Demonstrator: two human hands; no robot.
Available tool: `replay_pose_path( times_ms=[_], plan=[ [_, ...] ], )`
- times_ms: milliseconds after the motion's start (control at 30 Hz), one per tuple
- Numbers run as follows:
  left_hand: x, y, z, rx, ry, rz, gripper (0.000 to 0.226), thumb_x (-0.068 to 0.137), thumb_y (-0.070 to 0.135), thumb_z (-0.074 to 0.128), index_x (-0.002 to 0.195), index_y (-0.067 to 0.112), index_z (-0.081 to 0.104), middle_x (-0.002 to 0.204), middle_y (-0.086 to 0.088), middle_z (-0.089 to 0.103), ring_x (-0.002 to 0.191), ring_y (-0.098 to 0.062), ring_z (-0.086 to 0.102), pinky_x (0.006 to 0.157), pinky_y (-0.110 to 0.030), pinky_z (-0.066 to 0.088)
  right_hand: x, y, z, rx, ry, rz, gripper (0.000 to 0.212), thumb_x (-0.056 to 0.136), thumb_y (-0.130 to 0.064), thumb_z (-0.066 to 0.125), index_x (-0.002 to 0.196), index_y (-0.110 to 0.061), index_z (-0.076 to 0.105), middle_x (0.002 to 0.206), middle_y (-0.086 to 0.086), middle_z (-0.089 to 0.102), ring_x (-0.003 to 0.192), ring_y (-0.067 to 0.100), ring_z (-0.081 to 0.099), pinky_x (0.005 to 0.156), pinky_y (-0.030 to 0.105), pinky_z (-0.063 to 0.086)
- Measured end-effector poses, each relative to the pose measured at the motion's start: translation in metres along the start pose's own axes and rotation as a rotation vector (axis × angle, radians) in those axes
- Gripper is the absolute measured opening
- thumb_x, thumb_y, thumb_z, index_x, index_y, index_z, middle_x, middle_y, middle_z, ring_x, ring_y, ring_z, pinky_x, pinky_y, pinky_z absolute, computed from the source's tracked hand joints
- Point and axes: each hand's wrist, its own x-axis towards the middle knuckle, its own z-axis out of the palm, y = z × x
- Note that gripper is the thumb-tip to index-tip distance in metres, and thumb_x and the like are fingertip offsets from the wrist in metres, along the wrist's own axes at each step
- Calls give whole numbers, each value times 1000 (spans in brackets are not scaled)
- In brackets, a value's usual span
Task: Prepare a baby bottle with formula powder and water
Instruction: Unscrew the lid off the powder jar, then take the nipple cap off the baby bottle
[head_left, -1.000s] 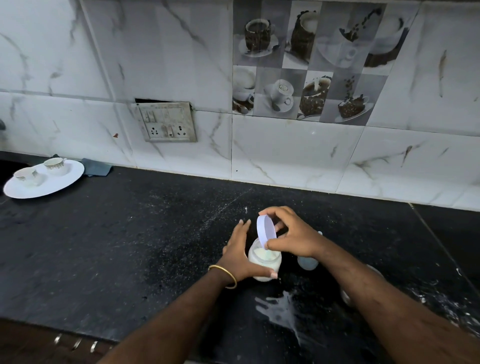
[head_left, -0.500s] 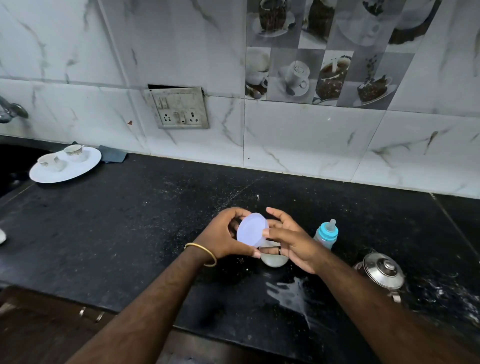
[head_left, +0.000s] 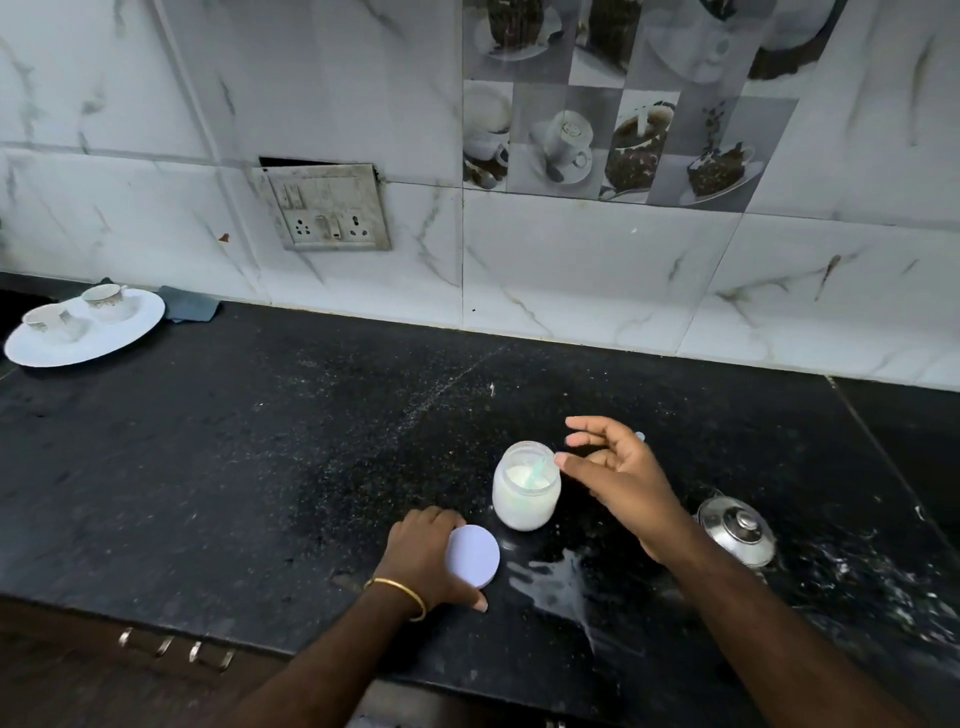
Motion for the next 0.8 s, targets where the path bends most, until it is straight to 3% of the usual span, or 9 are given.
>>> replay_pose_path(
  times_ms=[100, 200, 267, 333, 433, 600, 700, 800],
  plan=[
    [-4, -2, 4, -17, 39, -5, 108, 42, 71, 82, 136, 33, 47, 137, 10, 48, 128, -17, 41, 104, -35, 32, 13, 7, -23, -274, 331, -105, 40, 76, -18, 86, 110, -27, 68, 102, 3, 63, 74, 14, 54, 73, 30, 50],
    [-8, -2, 5, -84, 80, -17, 125, 36, 84, 74, 144, 30, 40, 145, 10, 42, 134, -17, 36, 110, -36, 29, 23, 6, -48, -575, 453, -98, 56, 74, -25, 86, 124, -20, 61, 115, 9, 59, 95, 21, 58, 79, 32, 46],
    [-12, 2, 4, -165, 159, -23, 129, 34, 94, 64, 144, 31, 39, 145, 10, 41, 134, -16, 36, 112, -38, 29, 32, 8, -63, -853, 357, 31, 72, 72, -37, 84, 135, -19, 54, 131, 10, 56, 118, 29, 55, 90, 38, 47],
    [-14, 10, 2, -271, 260, -8, 124, 39, 100, 52, 142, 31, 41, 142, 11, 43, 131, -15, 37, 110, -37, 29, 40, 12, -69, -1045, 185, 204, 81, 68, -52, 82, 137, -22, 52, 135, 7, 57, 124, 30, 52, 95, 42, 48],
    [-12, 22, -5, -364, 387, 23, 112, 51, 98, 49, 140, 30, 44, 140, 11, 45, 129, -14, 39, 103, -33, 27, 46, 19, -66, -1070, 46, 282, 70, 60, -65, 77, 118, -30, 59, 118, -1, 66, 109, 25, 61, 89, 40, 52],
    [-1, 65, -28, -452, 527, 125, 76, 68, 80, 59, 128, 34, 54, 130, 14, 52, 120, -13, 46, 100, -37, 36, 48, 22, -64, -996, 18, 244, 47, 68, -57, 76, 105, -30, 64, 106, -5, 68, 93, 19, 64, 81, 34, 52],
    [7, 100, -39, -540, 531, 250, 53, 73, 67, 68, 115, 36, 59, 117, 19, 56, 111, -8, 52, 100, -38, 43, 46, 16, -72, -1007, 5, 215, 41, 70, -56, 75, 100, -30, 64, 102, -8, 67, 88, 16, 63, 77, 31, 51],
    [18, 131, -44, -621, 452, 367, 52, 72, 54, 76, 115, 28, 64, 113, 20, 57, 106, 0, 54, 96, -27, 45, 42, 1, -81, -992, 32, 154, 44, 65, -63, 74, 92, -28, 66, 91, -11, 67, 83, 14, 64, 74, 33, 53]
  ],
)
